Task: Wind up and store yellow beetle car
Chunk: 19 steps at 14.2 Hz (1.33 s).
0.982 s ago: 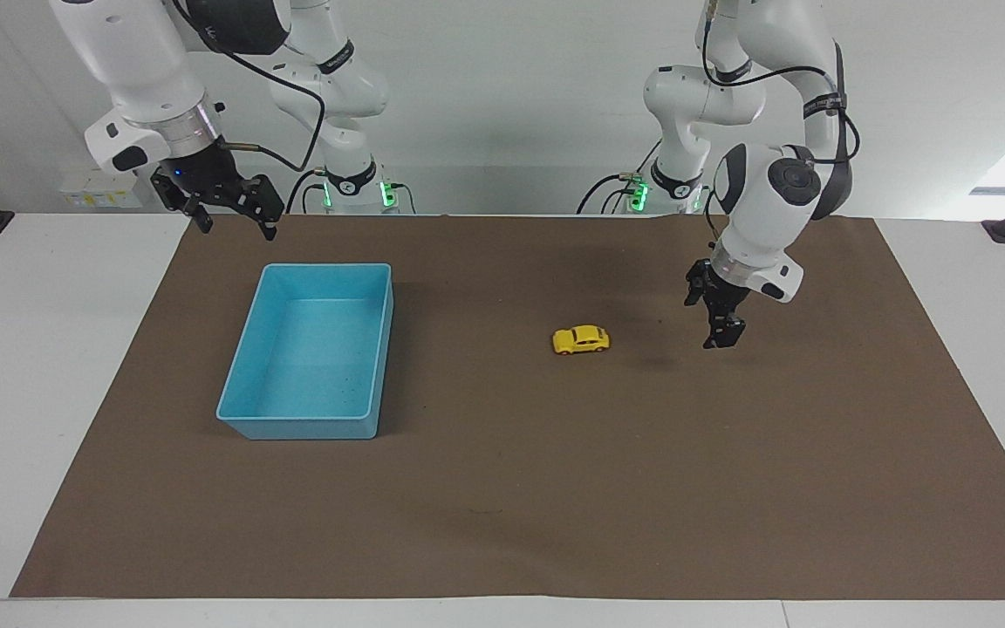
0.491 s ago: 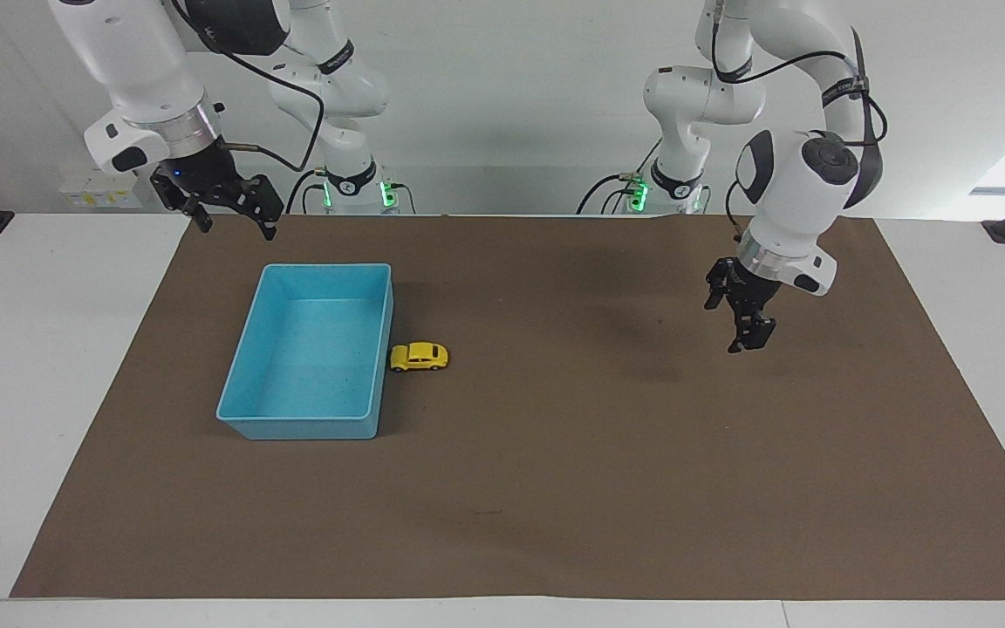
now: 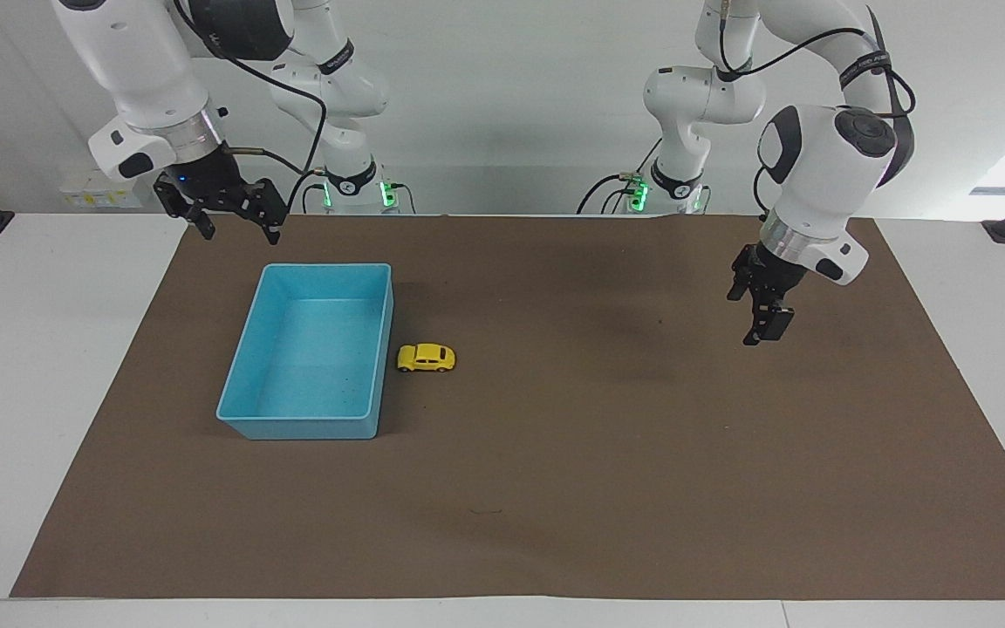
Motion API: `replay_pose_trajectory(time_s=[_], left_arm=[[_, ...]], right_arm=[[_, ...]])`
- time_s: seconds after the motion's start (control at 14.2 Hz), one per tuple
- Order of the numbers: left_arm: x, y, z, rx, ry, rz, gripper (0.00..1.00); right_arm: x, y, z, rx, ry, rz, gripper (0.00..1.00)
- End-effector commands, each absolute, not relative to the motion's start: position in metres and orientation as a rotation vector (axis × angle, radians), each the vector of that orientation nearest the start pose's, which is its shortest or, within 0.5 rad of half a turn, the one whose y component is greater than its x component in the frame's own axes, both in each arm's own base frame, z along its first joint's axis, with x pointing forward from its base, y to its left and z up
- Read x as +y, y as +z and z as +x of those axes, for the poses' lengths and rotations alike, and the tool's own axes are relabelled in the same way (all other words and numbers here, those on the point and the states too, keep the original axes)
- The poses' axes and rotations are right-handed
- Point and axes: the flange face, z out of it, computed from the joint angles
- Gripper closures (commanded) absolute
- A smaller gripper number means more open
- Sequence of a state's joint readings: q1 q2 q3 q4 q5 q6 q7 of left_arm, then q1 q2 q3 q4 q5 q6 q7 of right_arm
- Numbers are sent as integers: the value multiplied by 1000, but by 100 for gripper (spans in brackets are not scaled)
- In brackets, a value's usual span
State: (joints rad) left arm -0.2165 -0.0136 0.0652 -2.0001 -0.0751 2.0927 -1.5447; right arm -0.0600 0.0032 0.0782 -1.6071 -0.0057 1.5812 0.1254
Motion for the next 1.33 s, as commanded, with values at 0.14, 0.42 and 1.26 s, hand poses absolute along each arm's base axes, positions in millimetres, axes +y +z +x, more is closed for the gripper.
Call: replay_pose_trajectory(time_s=[0.14,0.42,1.26], left_arm=[[-74,500,556,-1767,-49,-2730,0],[-74,509,557,-1374,-61,-2936,0],[-43,551,543,-63,-48,-3197,0]], right_arm=[[56,576,576,415,40,-3104,0],[84,555,585,805,42,-3031,0],[170,469,577,1849,-62,-2567,0]])
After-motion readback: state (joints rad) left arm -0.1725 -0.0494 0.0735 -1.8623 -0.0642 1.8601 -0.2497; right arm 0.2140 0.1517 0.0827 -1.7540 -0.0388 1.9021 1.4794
